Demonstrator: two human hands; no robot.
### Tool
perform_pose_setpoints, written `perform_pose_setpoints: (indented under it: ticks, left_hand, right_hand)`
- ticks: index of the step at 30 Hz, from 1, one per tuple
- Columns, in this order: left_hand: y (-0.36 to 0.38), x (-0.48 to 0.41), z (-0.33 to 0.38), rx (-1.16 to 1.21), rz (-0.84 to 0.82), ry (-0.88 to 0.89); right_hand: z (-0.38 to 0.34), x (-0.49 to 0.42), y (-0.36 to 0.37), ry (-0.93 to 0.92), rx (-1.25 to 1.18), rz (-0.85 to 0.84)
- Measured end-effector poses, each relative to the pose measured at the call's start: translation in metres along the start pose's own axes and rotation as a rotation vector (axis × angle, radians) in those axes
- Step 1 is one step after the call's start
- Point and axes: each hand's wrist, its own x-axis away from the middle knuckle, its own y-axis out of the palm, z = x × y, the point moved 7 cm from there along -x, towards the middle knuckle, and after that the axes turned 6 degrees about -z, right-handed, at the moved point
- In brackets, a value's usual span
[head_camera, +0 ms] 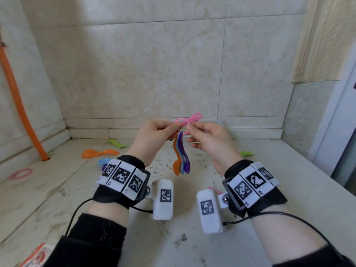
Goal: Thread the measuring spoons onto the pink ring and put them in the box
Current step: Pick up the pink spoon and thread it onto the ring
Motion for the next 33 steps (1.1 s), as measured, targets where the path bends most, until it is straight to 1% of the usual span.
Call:
perform_pose_setpoints:
  ticks: [3, 7, 9, 12, 15, 19, 21, 26, 30, 33]
  left_hand:
    - [-0.002, 0.001, 0.001, 0.008, 0.032, 0.013]
    - [0.001, -0.001, 0.001, 0.01, 0.006, 0.022]
    - [0.004, -0.001, 0.001, 0.004, -0.014, 0.03]
    - [0.005, -0.002, -0.002, -0.012, -0.033, 0.028]
    - [0.005, -0.003, -0.003, -0.014, -0.05, 0.029]
    - [0.01, -0.003, -0.005, -0.045, -0.108, 0.03]
    - [0.011, -0.002, -0.004, -0.044, -0.113, 0.039]
    - [0.009, -0.002, 0.001, -0.024, -0.09, 0.073]
    - [0.004, 0.0, 0.002, -0.038, -0.018, 0.097]
    - [0.002, 0.0, 0.003, -0.048, -0.007, 0.096]
  right_hand:
    - [0.001, -0.001, 0.0, 0.007, -0.028, 0.016]
    - [0.008, -0.003, -0.018, 0.036, -0.115, 0.198]
    - [0.012, -0.003, -0.026, 0.049, -0.106, 0.256]
    - [0.016, -0.001, -0.032, 0.052, -0.054, 0.285]
    - [0.018, -0.002, -0.031, 0.049, -0.054, 0.243]
    - [0.024, -0.003, -0.022, 0.126, -0.17, 0.109]
    - [0.024, -0.004, -0.02, 0.129, -0.175, 0.086]
    - [0.026, -0.004, -0.025, 0.151, -0.031, 0.115]
    - [0.025, -0.003, -0.02, 0.151, 0.044, 0.046]
    - [0.022, -0.001, -0.014, 0.155, 0.095, -0.033]
